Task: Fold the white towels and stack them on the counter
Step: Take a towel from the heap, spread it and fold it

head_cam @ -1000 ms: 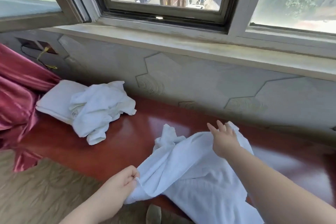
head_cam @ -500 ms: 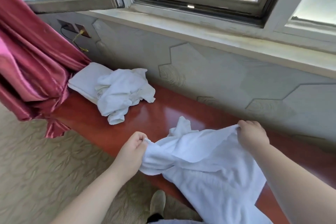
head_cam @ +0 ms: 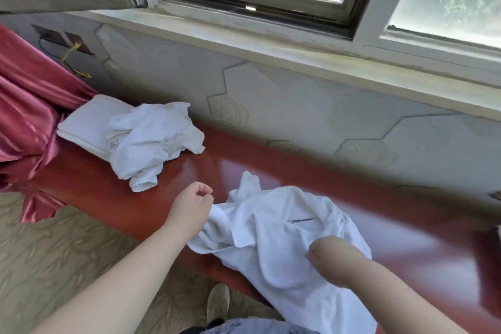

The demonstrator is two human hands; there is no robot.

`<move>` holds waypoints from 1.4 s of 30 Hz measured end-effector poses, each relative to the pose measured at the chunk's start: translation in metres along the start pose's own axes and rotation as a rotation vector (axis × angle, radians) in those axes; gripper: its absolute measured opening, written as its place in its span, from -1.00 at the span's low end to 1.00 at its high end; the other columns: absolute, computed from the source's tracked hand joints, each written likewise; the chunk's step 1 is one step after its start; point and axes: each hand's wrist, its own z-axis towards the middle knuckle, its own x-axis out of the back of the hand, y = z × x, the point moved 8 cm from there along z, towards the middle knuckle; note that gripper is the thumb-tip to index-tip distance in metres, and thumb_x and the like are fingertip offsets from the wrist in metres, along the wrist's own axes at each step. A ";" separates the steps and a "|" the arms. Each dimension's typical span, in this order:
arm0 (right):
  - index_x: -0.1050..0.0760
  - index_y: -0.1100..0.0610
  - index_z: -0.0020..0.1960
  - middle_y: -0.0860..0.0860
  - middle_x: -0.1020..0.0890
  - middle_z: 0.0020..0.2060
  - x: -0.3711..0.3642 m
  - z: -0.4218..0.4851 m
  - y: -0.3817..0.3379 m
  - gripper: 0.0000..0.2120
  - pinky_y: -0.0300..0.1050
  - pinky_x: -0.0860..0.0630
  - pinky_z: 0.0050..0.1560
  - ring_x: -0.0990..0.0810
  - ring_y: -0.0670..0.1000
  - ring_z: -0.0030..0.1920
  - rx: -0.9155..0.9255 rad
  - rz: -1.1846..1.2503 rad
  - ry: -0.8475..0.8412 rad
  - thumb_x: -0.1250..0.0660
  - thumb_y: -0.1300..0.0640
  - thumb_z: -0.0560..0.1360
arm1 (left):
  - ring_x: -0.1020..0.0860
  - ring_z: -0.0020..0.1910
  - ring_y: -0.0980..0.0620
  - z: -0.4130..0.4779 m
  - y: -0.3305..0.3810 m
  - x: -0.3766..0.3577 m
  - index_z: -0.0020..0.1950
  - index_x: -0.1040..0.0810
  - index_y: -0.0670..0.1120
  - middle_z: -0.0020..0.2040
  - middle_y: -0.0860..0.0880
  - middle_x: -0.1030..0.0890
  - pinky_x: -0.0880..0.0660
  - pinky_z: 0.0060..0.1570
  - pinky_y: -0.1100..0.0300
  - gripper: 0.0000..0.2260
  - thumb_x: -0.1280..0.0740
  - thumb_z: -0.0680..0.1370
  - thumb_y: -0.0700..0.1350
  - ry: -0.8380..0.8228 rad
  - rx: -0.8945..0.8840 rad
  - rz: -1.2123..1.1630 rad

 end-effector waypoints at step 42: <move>-0.54 0.14 0.02 0.02 -0.62 -0.15 0.052 -0.032 0.125 -0.84 -0.15 -0.46 -0.15 -0.63 0.12 -0.05 -0.585 0.750 0.483 -0.27 0.09 0.53 | -0.58 -0.23 0.04 0.045 0.090 -0.023 -0.12 -0.67 0.07 -0.19 0.04 -0.66 -0.46 -0.26 0.21 -0.84 -0.33 0.61 -0.06 -0.192 -0.202 0.370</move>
